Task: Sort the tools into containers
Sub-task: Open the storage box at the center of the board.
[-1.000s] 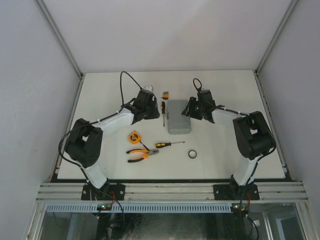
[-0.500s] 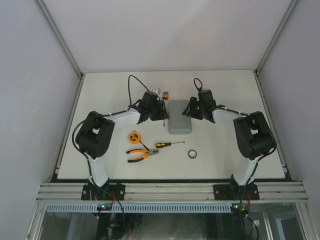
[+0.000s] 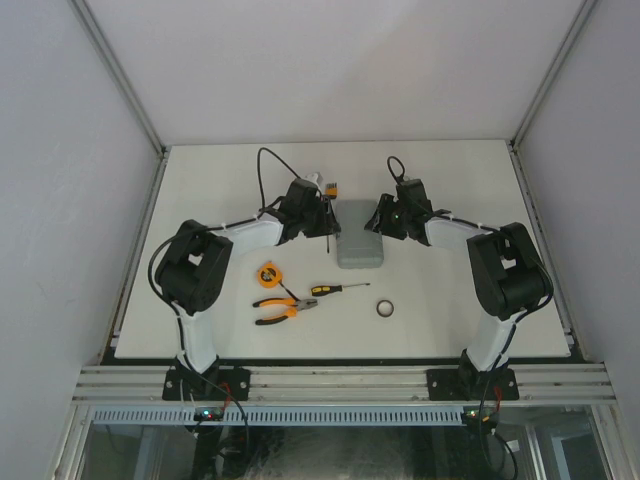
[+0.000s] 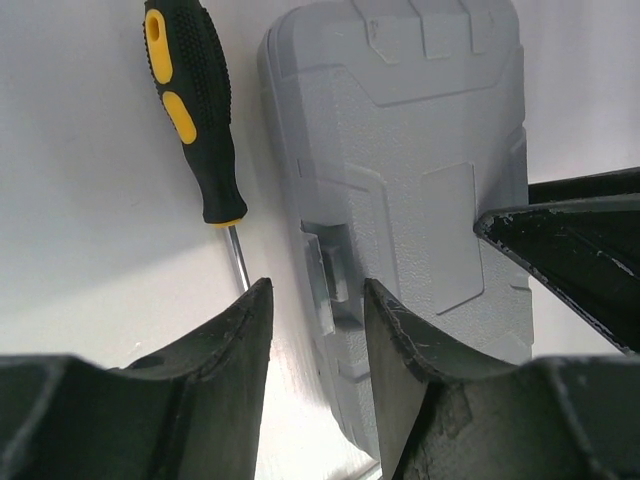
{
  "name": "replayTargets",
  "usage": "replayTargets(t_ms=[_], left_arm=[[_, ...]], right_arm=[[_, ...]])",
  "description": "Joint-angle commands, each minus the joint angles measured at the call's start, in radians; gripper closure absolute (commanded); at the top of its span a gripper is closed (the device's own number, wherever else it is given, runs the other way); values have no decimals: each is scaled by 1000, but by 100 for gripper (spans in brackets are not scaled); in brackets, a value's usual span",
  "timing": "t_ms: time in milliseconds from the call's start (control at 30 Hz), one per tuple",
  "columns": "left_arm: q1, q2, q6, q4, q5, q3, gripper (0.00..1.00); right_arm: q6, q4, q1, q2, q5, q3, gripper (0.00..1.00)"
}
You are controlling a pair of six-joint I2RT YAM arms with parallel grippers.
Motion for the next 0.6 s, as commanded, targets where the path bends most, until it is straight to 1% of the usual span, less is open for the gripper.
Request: replayTargets(t_ms=[0,267,567], left_arm=[[2,17,-8,-3,-31,50,55],[22,-4,-22,20,-22,3,57],[25,-8,-28,76,25,-40,57]], right_arm=[[-98,-185,-13,38,109,-47,92],[-101,-188,-10,48,109,-39,92],[-104,-196,-7,49,111,-35,92]])
